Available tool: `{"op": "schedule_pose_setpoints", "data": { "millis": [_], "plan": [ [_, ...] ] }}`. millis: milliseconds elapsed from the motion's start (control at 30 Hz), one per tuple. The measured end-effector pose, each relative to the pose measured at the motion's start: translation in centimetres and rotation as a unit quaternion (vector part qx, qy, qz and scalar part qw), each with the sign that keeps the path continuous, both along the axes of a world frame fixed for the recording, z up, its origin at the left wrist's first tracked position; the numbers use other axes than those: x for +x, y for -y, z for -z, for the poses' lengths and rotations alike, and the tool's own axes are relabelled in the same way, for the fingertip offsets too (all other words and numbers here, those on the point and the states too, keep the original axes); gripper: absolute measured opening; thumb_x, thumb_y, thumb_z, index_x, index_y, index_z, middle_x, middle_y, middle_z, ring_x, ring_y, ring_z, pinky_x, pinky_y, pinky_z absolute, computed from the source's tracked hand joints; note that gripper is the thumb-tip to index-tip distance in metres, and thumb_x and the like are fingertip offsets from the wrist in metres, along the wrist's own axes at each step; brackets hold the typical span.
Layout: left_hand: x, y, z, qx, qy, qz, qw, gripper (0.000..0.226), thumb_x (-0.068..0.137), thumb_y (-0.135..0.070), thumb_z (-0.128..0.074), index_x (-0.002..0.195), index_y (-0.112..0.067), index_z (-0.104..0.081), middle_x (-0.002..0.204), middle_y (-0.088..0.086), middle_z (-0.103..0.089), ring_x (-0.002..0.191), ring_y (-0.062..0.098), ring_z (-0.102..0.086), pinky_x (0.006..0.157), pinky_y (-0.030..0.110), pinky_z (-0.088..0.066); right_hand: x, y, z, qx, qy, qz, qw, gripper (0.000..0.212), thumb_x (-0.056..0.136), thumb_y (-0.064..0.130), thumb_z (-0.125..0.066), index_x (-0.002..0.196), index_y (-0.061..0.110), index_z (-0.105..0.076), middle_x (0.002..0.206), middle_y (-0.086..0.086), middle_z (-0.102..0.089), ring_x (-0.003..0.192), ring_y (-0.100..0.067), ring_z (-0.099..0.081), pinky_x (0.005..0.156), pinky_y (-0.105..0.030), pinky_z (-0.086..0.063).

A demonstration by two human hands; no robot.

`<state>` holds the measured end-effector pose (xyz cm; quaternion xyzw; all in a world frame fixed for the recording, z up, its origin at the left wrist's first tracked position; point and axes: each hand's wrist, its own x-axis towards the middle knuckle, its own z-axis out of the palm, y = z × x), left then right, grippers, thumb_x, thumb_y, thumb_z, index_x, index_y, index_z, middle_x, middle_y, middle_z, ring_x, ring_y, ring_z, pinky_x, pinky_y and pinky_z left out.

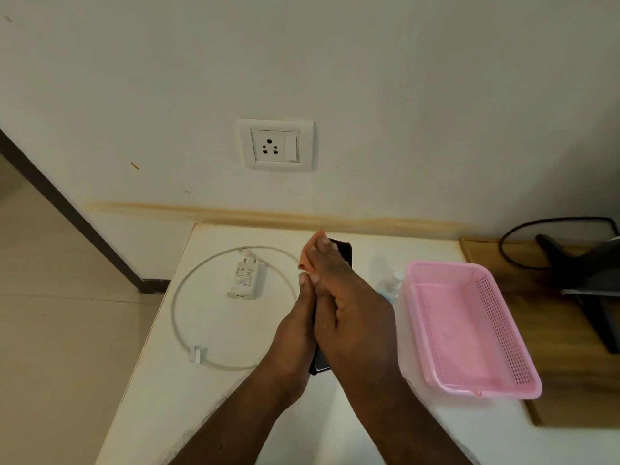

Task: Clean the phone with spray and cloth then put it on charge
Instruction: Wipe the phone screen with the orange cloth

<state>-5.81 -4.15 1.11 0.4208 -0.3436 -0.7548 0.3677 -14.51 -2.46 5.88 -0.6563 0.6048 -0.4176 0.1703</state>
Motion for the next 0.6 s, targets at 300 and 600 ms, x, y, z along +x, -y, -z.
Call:
{"op": "schedule_pose_setpoints", "data": {
  "millis": [300,600],
  "plan": [
    [-0.2,0.0,-0.4,0.039,-0.042,0.024,0.998,0.062,0.076,-0.068,-0.039,0.115,-0.028,-0.066,0.100,-0.002,-0.079,0.090,0.017,-0.076,0.063,0.024,-0.060,-3.8,0.4,0.6,0.055,-0.001,0.097,0.994,0.048,0.100,0.018,-0.049,0.144,0.036,-0.043,0.141,0.017,-0.051,0.127,-0.009,-0.053,0.106,-0.030,-0.043],
    [0.2,0.2,-0.7,0.018,-0.029,0.002,0.999,0.053,0.076,-0.074,-0.034,0.092,-0.049,-0.078,0.101,-0.007,-0.079,0.092,0.018,-0.076,0.065,0.031,-0.061,-1.7,0.2,0.0,-0.014,-0.053,0.002,0.999,0.044,0.095,0.011,-0.059,0.139,0.017,-0.053,0.145,0.007,-0.048,0.134,-0.005,-0.042,0.111,-0.031,-0.038]
  ]
}}
